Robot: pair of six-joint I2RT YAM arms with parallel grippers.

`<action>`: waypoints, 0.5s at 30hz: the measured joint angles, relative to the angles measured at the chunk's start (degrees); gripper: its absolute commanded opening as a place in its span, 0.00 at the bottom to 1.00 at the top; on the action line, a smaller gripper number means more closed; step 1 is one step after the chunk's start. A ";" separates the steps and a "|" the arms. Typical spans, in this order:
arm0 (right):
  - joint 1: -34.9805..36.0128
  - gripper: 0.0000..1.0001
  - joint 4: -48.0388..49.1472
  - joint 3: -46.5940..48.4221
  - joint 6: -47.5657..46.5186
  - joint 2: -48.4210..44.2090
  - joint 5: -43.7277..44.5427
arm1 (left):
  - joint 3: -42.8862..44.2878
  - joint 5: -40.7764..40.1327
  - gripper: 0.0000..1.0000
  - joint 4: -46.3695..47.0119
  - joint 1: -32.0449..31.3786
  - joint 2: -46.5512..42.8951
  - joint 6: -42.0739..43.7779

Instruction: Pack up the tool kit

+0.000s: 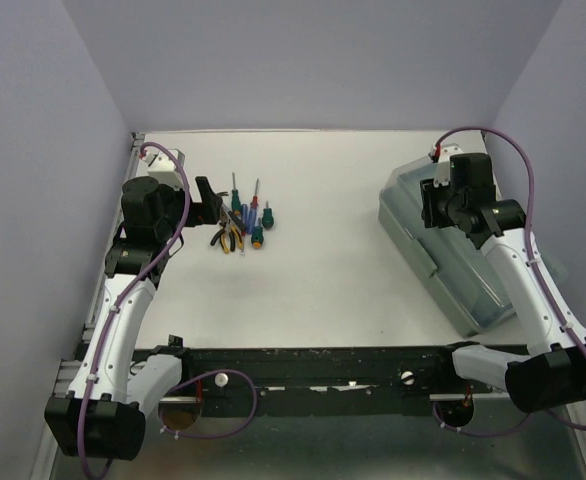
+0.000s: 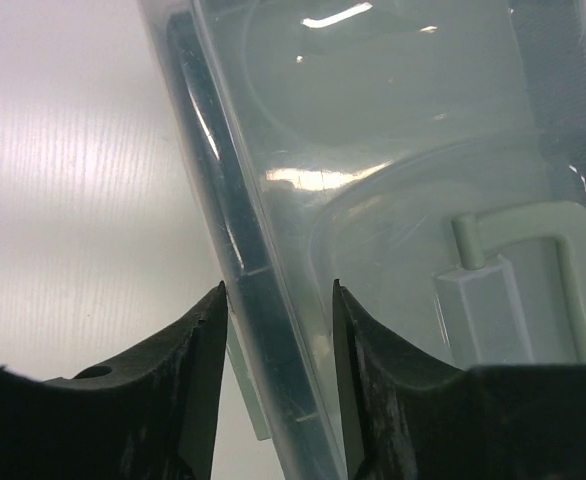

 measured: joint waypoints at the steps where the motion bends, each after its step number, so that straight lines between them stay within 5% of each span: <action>1: 0.68 0.41 0.11 0.07 -0.35 0.17 0.33 | 0.02 0.00 0.99 0.00 0.00 0.00 0.00; 4: 4.59 0.32 1.11 0.90 0.00 1.88 2.08 | 0.02 0.04 0.99 0.00 0.00 0.00 0.00; 15: 20.41 0.35 11.21 8.28 13.57 13.79 4.00 | 0.00 0.04 0.99 0.00 0.00 -0.87 -0.02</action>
